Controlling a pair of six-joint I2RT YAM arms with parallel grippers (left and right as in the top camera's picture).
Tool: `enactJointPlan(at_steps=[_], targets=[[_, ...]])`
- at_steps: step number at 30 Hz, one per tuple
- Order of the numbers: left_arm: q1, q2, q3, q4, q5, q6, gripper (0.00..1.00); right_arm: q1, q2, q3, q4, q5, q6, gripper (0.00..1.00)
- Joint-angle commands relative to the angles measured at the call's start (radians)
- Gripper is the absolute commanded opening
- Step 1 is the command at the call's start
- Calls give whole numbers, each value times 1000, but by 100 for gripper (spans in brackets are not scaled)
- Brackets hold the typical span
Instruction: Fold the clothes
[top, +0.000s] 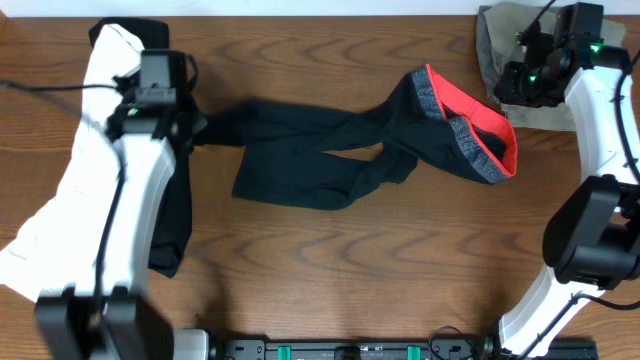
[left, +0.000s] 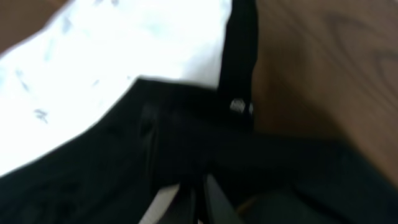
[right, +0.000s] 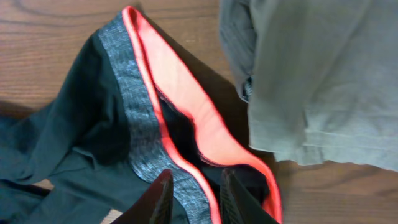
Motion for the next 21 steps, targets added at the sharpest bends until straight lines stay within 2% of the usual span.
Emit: enactJointPlan(at_steps=[1, 3, 6, 11, 13, 15, 21], targets=[[2, -83, 11, -80, 18, -69, 6, 23, 5, -3, 7, -23, -12, 25], [4, -108, 11, -91, 9, -184, 6, 32, 5, -3, 15, -39, -11, 26], [4, -111, 11, -66, -55, -460, 6, 49, 5, -3, 24, -56, -11, 27], [3, -75, 11, -21, -150, -853, 6, 67, 5, -3, 19, -55, -12, 27], [3, -46, 11, 12, -194, -972, 6, 71, 5, -3, 16, -55, -12, 26], [4, -3, 11, 70, -235, -1022, 6, 76, 5, -3, 16, -55, -12, 26], [9, 192, 11, 293, -323, -1023, 6, 85, 6, -3, 23, -54, -12, 27]])
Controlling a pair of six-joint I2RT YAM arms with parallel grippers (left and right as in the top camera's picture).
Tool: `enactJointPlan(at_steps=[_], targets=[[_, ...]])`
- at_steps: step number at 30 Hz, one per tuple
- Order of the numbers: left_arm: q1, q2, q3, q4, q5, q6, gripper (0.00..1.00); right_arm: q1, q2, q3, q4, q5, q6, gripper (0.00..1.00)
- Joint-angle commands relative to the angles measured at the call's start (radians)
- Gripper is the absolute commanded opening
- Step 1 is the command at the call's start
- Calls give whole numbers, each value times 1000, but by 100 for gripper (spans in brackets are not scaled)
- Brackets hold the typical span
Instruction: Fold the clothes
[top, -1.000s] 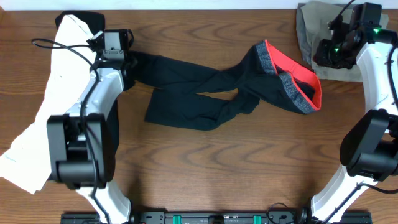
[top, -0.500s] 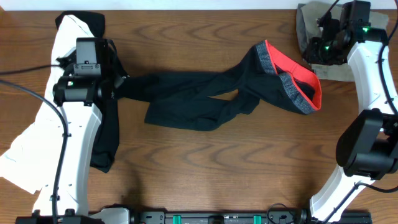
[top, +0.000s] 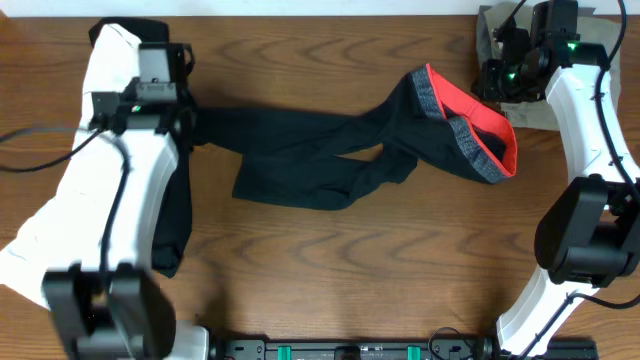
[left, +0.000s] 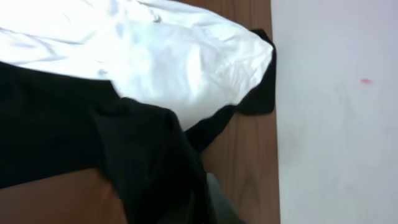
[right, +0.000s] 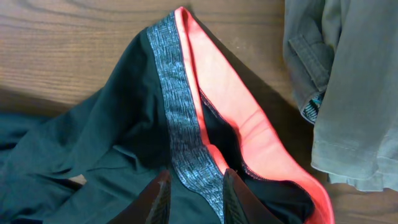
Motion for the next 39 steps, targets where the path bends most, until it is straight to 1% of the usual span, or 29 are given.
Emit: enactJointPlan(at_steps=[1, 4, 7, 9, 14, 19, 22, 24, 26, 28, 32, 36, 39], targets=[[12, 116, 10, 64, -89, -73, 6, 14, 6, -3, 7, -8, -11, 26], [26, 201, 10, 152, -89, -46, 6, 16, 6, -3, 11, -3, -12, 27], [42, 271, 10, 261, -88, 42, 6, 16, 8, -3, 17, -4, -12, 27], [48, 295, 10, 308, -85, 80, 6, 18, 9, -3, 21, -4, -12, 27], [60, 315, 10, 413, -86, 158, 6, 25, 9, -3, 41, -4, -11, 27], [74, 315, 16, 631, -85, 301, 6, 45, 9, -3, 48, -3, -11, 27], [76, 315, 37, 704, -85, 359, 6, 56, 9, -3, 47, 14, -11, 27], [75, 312, 54, 706, -79, 392, 6, 63, 9, -3, 47, 29, -11, 27], [72, 299, 57, 700, -50, 458, 6, 66, 9, -3, 47, 34, -11, 27], [69, 272, 57, 662, -27, 510, 6, 66, 9, -3, 47, 34, -11, 27], [60, 193, 57, 543, -24, 599, 6, 68, 9, -3, 67, 26, -11, 27], [52, 97, 57, 373, -14, 672, 6, 98, 10, -3, 110, 3, -16, 27], [48, 30, 57, 238, 2, 715, 6, 150, 19, -3, 163, 37, -50, 34]])
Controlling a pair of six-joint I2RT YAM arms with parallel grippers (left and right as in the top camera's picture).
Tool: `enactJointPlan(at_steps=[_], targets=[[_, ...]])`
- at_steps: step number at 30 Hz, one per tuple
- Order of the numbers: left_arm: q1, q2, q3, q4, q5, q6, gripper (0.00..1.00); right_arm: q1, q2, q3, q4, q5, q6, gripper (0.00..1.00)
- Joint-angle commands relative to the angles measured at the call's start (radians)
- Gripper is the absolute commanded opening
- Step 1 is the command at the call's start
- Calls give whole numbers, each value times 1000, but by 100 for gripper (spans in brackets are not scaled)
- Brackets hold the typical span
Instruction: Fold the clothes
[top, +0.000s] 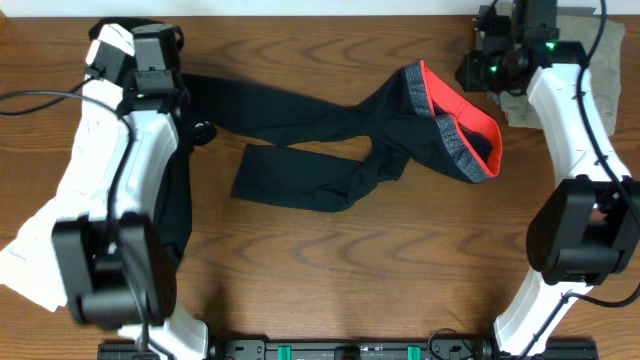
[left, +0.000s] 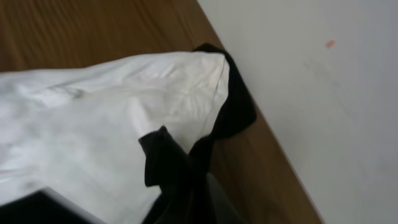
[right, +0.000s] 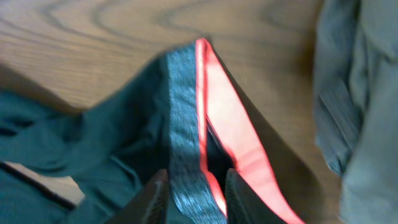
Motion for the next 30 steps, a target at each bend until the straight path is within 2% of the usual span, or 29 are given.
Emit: enactJointPlan(at_steps=[1, 7, 15, 30], targets=[[-3, -88, 28, -92, 3, 92, 6, 77, 24, -3, 49, 37, -38, 37], [-3, -138, 28, -264, 45, 97, 6, 168, 113, -2, 248, 199, 29, 49], [-3, -138, 28, -347, 74, 96, 6, 188, 241, -2, 451, 364, 38, 47], [-3, -138, 27, -376, 74, 96, 6, 148, 402, -2, 511, 359, 38, 45]])
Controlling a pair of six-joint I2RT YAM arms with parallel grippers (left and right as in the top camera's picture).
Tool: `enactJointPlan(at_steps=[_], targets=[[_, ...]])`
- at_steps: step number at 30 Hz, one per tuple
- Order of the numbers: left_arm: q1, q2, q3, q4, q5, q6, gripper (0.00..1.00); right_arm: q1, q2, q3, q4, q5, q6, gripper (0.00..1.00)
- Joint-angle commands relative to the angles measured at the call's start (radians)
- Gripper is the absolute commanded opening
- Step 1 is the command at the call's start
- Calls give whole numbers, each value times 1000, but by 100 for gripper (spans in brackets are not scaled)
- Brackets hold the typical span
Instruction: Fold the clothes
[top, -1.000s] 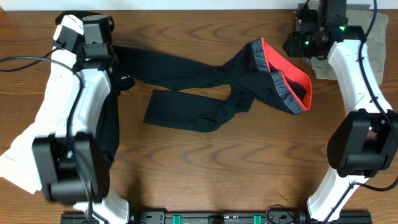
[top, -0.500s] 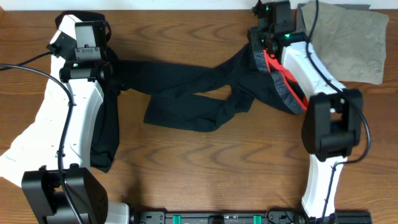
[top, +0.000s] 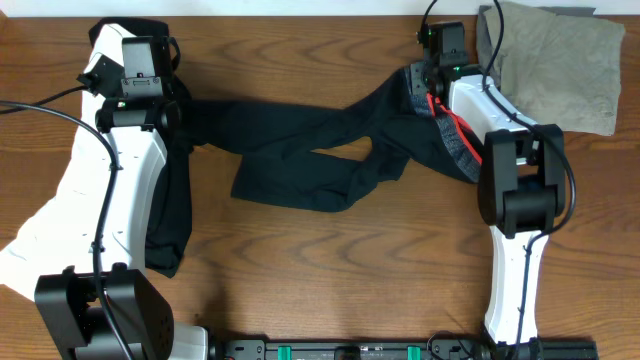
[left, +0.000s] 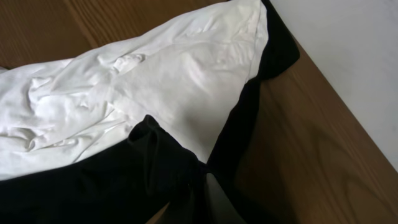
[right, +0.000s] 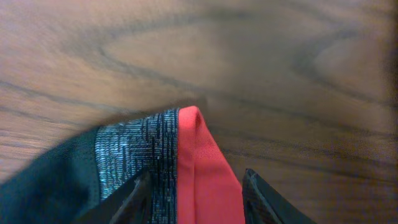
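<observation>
Black leggings (top: 310, 150) lie stretched across the table, with the grey and red waistband (top: 452, 125) at the right. My left gripper (top: 180, 108) is shut on one leg end at the far left; in its wrist view dark leggings fabric (left: 155, 168) is pinched at the left gripper (left: 200, 202). My right gripper (top: 430, 78) is open, straddling the waistband's far corner. In the right wrist view the grey and red waistband (right: 180, 162) lies between the wide-apart jaws of the right gripper (right: 196, 202).
A grey-green garment (top: 550, 60) lies at the far right corner. A white garment (left: 137, 81) and a black one (top: 170, 225) lie under and beside the left arm. The table's far edge (top: 300, 12) meets a white wall.
The right gripper has gone left, from beside the grey-green garment to the waistband's far corner, and its jaws stand wider. The waistband now lies narrower. The left gripper sits slightly nearer, still holding the leg.
The left gripper held the leg end beside the white garment while the right hovered over the waistband by the grey-green garment. The leg end then lay farther toward the far left corner, the leggings stretching out. The right gripper now straddles the waistband corner.
</observation>
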Motion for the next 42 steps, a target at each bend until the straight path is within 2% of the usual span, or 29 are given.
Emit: enactJointPlan(at_steps=[1, 13, 15, 20, 25, 33, 42], targets=[[2, -4, 11, -11, -9, 14, 6, -2, 38, -2, 26, -1, 16, 46], [2, -4, 8, -38, -9, 13, 6, -6, 94, -2, 133, -117, 57, 39], [2, -4, 8, -37, -9, 14, 6, -6, 94, -2, 143, -133, 62, 31], [3, -3, 8, -35, -10, 14, 6, -7, 94, -1, 147, -162, 75, 1], [7, -4, 8, -12, -10, 18, 6, -17, 70, 27, 87, -152, 74, 1], [33, -14, 13, 43, -5, 59, 6, -85, -51, 167, -95, -151, 63, 1], [35, -25, 13, 9, 40, 74, 6, -132, -82, 207, -187, -229, 55, 1]])
